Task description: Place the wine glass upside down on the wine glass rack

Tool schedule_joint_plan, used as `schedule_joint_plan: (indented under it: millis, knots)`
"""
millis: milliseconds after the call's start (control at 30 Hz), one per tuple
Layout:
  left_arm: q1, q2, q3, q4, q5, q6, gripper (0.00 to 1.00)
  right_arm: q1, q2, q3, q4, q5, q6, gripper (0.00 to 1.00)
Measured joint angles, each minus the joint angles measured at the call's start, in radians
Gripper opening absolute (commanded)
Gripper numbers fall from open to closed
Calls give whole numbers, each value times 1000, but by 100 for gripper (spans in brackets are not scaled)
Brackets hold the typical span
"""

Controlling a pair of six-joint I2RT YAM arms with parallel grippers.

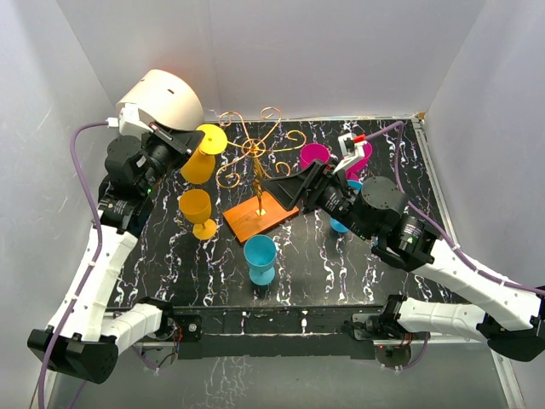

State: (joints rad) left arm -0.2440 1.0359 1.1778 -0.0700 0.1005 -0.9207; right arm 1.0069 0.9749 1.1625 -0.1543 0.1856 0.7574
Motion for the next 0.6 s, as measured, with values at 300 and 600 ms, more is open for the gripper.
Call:
schedule_joint_plan:
  millis: [300,600]
  knots:
    - [5,-3,-37,-15,31,-6,0,0,0,-3,-1,3,1,76]
    - [5,-10,-47,-20,54,-3,3,0,-2,-15,-7,7,3,76]
